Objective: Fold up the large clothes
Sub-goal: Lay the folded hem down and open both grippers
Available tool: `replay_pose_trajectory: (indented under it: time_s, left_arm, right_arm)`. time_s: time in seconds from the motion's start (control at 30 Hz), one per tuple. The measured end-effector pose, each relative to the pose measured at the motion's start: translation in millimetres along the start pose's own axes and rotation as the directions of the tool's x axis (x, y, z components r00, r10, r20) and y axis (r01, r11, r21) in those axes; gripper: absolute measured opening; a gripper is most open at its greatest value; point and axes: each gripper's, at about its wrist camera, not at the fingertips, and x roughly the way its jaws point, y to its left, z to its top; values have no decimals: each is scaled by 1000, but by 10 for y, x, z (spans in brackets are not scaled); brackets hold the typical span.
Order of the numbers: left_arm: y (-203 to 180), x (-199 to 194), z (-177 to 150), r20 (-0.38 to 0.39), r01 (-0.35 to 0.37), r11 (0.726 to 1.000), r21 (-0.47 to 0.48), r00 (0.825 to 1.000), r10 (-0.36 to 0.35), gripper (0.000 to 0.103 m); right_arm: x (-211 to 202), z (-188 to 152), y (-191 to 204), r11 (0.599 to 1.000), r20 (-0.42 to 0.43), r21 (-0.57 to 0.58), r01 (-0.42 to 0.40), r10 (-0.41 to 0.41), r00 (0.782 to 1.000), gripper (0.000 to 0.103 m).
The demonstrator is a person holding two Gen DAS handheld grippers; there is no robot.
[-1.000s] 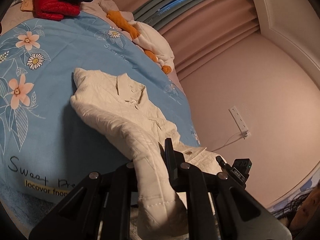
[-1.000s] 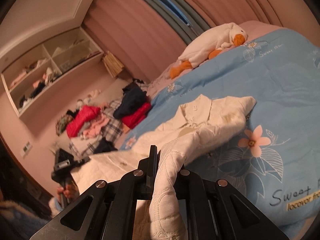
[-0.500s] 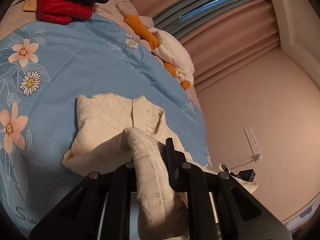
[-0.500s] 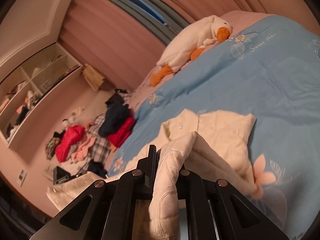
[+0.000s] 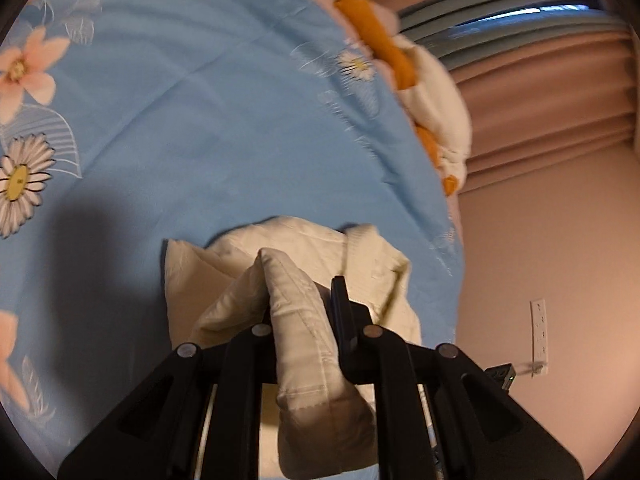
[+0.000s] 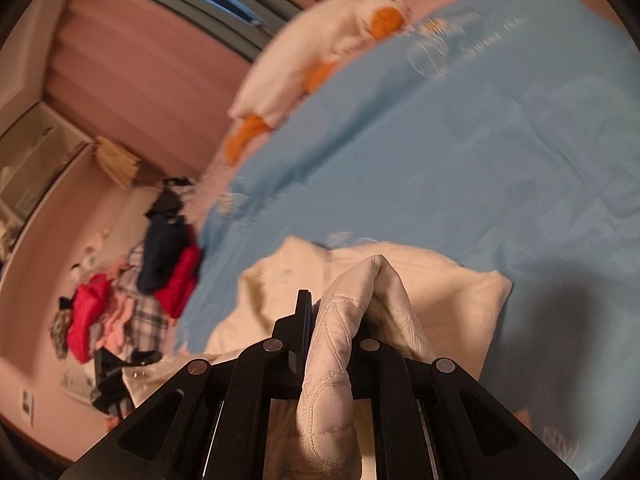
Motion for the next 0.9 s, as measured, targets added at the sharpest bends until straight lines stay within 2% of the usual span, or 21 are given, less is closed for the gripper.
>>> replay_pose_trajectory:
  time_s: [0.1, 0.27, 0.33, 0.37, 0.4, 0.43, 0.47, 0.5, 0.6, 0.7, 0.77, 0.83, 0.9]
  left_arm:
    - [141, 196, 107, -30, -15, 998, -60, 999, 13, 13]
    - [252, 345, 196, -68, -31, 994, -103, 997, 25, 16]
    - [266, 333, 220, -84, -6, 991, -130, 996, -5, 22]
    - [275, 312, 230, -89, 23, 988, -153, 995, -37, 33]
    - [292, 277, 245, -91, 78, 978, -192, 991, -97, 51]
    - [290, 261, 258, -88, 120, 967, -223, 986, -143, 57]
    - [295, 222, 279, -80, 163, 953, -255, 979, -189, 65]
    - [269, 206, 298, -71, 176, 947, -270, 977, -202, 65]
    - [234, 167, 384, -25, 178, 942, -283, 981, -193, 65]
    - [286, 163, 459, 57, 178, 929, -325, 984, -169, 64]
    - [353, 123, 505, 109, 159, 923, -352, 986, -128, 64]
    - [372, 66, 527, 124, 119, 927, -356, 989, -79, 65]
    - [323, 14, 522, 108, 83, 946, -312, 993, -51, 64]
  right_arm:
    - [136, 9, -125, 999, -29, 35, 32, -31, 999, 9]
    - [188, 34, -228, 996, -63, 74, 46, -42, 997, 9]
    - [168, 45, -237, 995, -74, 88, 40, -33, 997, 14]
    - [143, 54, -240, 994, -76, 106, 20, -12, 997, 17]
    - [124, 65, -255, 991, -76, 133, -6, 16, 997, 30]
    - [89, 72, -285, 981, -74, 187, -60, 75, 994, 47]
    - [34, 73, -322, 956, -59, 258, -144, 164, 985, 55]
    - [-9, 84, -336, 939, -42, 290, -187, 207, 977, 64]
    - [-111, 132, -359, 896, 20, 358, -262, 273, 962, 65]
    - [-56, 160, -425, 888, 40, 392, -242, 246, 968, 66]
    - [27, 161, -473, 883, 32, 414, -222, 230, 973, 66]
    - [17, 128, -635, 838, 80, 481, -258, 252, 965, 67]
    - [-58, 121, -719, 812, 131, 509, -287, 256, 958, 67]
